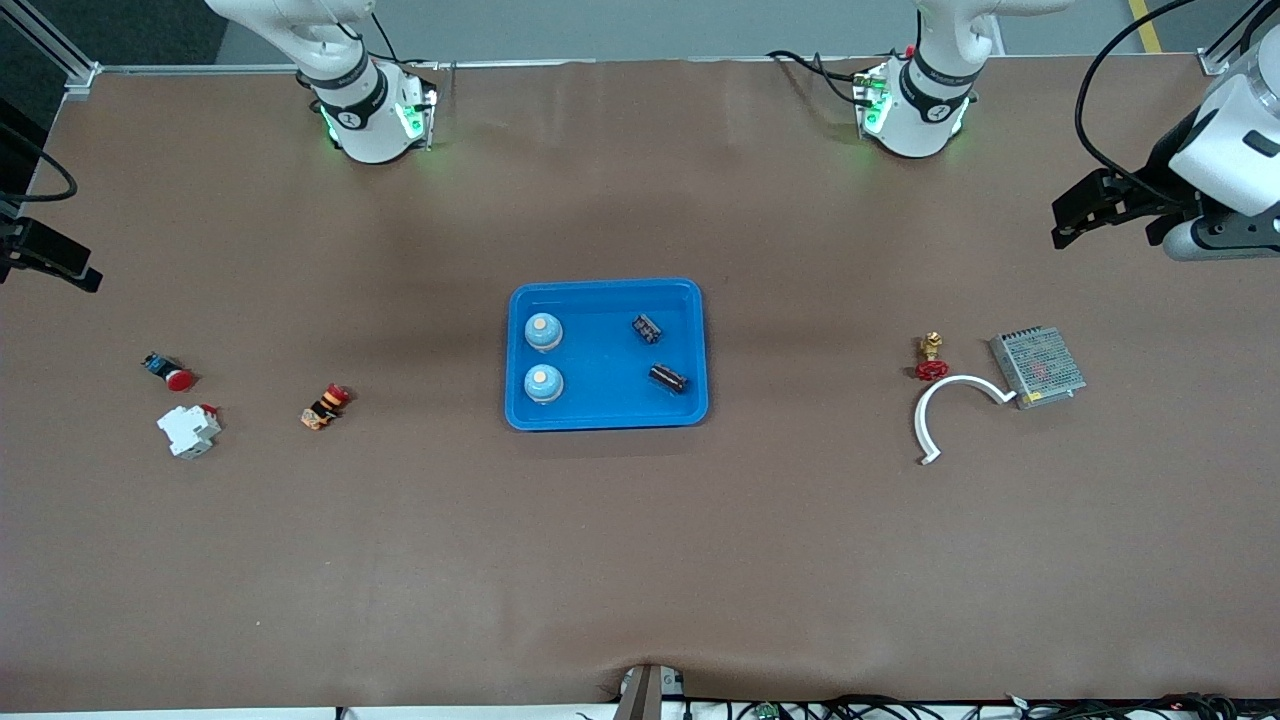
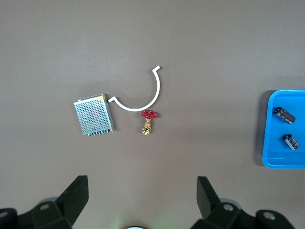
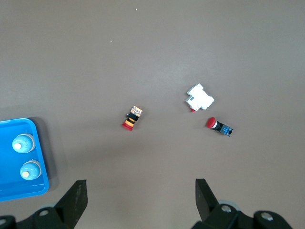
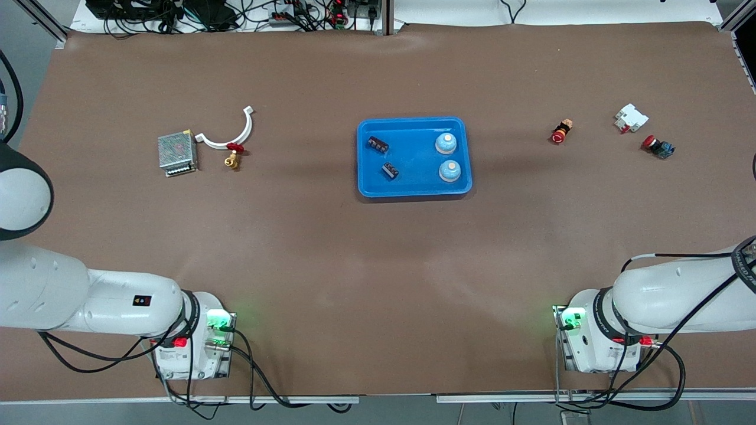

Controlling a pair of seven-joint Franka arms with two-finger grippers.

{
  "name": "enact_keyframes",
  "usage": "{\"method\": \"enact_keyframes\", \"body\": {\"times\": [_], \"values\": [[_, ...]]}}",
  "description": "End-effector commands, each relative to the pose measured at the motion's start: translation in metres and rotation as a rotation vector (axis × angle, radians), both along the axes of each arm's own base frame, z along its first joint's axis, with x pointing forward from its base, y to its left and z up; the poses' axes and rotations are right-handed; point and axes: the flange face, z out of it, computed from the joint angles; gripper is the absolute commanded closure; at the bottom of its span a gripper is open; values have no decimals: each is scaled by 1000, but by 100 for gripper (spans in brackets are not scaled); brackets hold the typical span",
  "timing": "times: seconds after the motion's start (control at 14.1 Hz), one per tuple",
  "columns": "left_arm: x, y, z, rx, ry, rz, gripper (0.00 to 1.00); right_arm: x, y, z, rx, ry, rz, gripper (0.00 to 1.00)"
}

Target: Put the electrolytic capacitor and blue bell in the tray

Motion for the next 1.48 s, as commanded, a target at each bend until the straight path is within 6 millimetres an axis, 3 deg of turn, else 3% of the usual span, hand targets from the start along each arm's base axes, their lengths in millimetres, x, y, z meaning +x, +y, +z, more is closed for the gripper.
{"method": "enact_keyframes", "body": {"times": [0.0, 0.35, 0.57, 1.06, 1.2, 1.41], "values": [[-13, 3, 10, -14, 17, -14, 0, -5, -3, 3, -5, -10, 4, 0], [-19, 0, 17, -13, 11, -18, 0, -9, 0, 22, -3, -21, -5, 0], [-17, 0, 18, -11, 6, -22, 0, -20, 4, 35, 92, 23, -61, 0], [-14, -2, 20, -12, 0, -26, 0, -25, 12, 42, 73, 49, -40, 0], [-14, -2, 20, -12, 0, -26, 0, -29, 27, 50, 41, 67, -10, 0], [-14, -1, 21, -12, -2, -25, 0, -29, 29, 50, 44, 69, -8, 0]]}}
